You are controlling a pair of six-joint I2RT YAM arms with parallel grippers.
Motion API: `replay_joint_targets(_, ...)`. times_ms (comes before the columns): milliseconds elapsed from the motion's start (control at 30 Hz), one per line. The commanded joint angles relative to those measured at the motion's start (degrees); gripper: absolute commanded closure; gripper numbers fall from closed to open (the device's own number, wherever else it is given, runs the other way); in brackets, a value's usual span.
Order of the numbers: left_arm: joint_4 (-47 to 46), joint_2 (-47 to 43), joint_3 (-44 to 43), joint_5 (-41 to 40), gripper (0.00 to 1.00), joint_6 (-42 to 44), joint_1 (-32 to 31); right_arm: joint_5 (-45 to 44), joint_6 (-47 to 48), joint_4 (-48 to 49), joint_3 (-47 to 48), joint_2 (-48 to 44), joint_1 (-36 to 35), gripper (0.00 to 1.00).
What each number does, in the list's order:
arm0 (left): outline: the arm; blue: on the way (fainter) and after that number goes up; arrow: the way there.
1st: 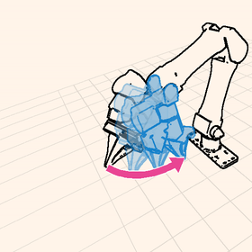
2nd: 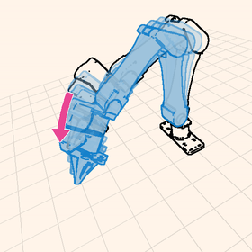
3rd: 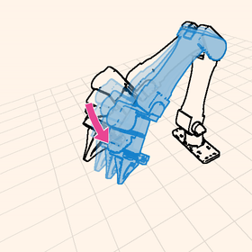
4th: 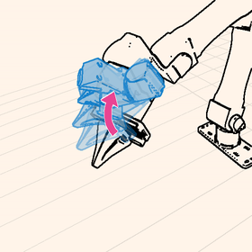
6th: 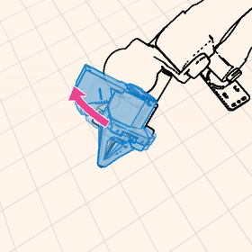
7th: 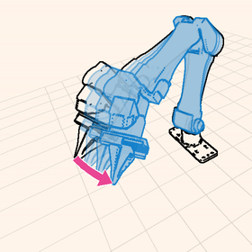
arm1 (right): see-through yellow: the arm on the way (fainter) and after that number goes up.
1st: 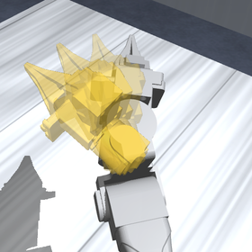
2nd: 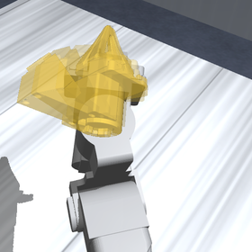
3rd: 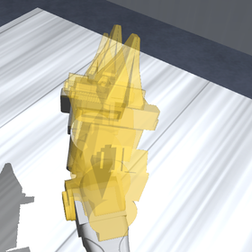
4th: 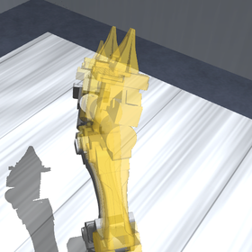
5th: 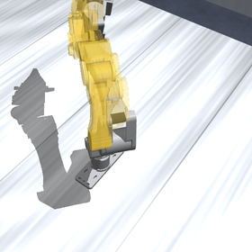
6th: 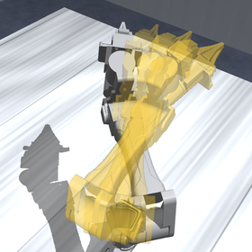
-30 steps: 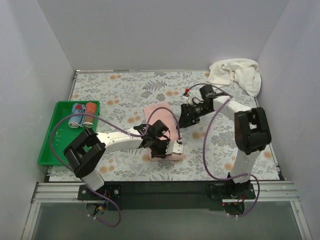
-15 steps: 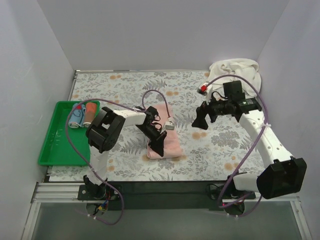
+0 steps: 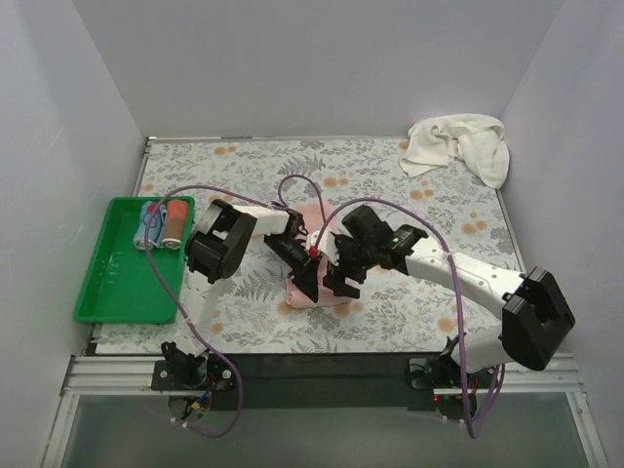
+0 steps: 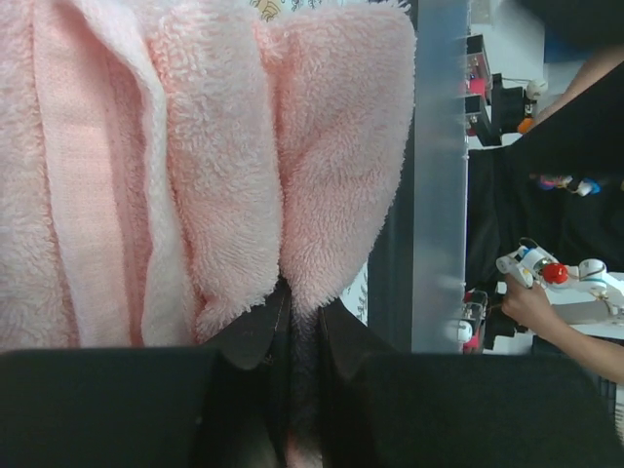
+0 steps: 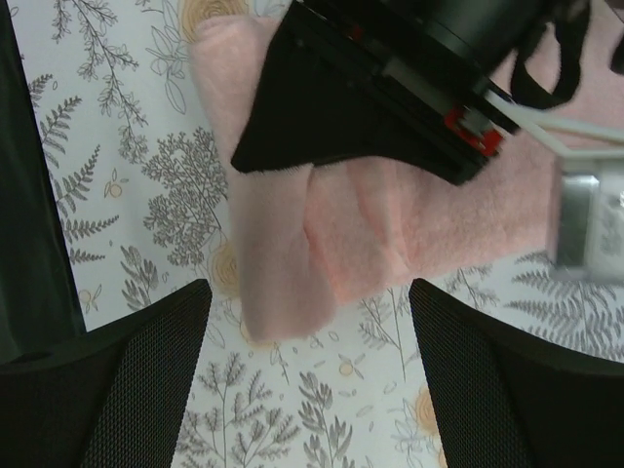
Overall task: Roll the towels
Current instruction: Roll the towel
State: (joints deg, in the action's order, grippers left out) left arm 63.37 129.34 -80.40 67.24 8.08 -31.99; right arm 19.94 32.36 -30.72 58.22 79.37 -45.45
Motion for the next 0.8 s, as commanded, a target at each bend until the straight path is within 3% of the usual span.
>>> replay_joint_targets(0,-4.5,3.5,-0.3,-14.9,0.96,3.4,1.2,-2.5,0.6,8.6,-2.2,2.2,-3.3,0.25)
replay_joint_targets(167,-4.4,3.8,-1.4,-14.9,0.95,3.2,1.8,-2.6,-0.7,11.9,-4.0,8.2,-5.1,0.29)
replay_joint_targets(367,-4.5,3.1,-2.0,-15.4,0.93,2.6,2.7,-0.9,-0.6,15.2,-8.6,10.8,-5.0,0.51)
replay_joint_targets(400,-4.6,3.0,-1.9,-15.4,0.9,2.8,3.0,-0.3,-0.6,15.1,-8.9,11.1,-4.8,0.65)
replay_joint_targets(500,-4.7,1.8,-1.3,-14.7,0.81,2.9,3.9,4.0,-0.6,13.5,-9.0,11.9,-3.7,0.83)
replay_joint_targets(567,-4.9,0.7,-0.6,-13.7,0.68,2.6,5.0,8.1,0.0,9.8,-8.0,12.7,-2.6,0.97)
replay_joint_targets(633,-5.0,-1.5,-0.1,-12.8,0.59,2.4,7.0,10.7,0.6,6.0,-6.7,13.3,-1.5,0.99)
replay_joint_targets(767,-4.8,-6.1,-0.7,-11.3,0.54,2.5,12.0,16.2,1.7,-0.6,-4.2,14.7,0.3,0.99)
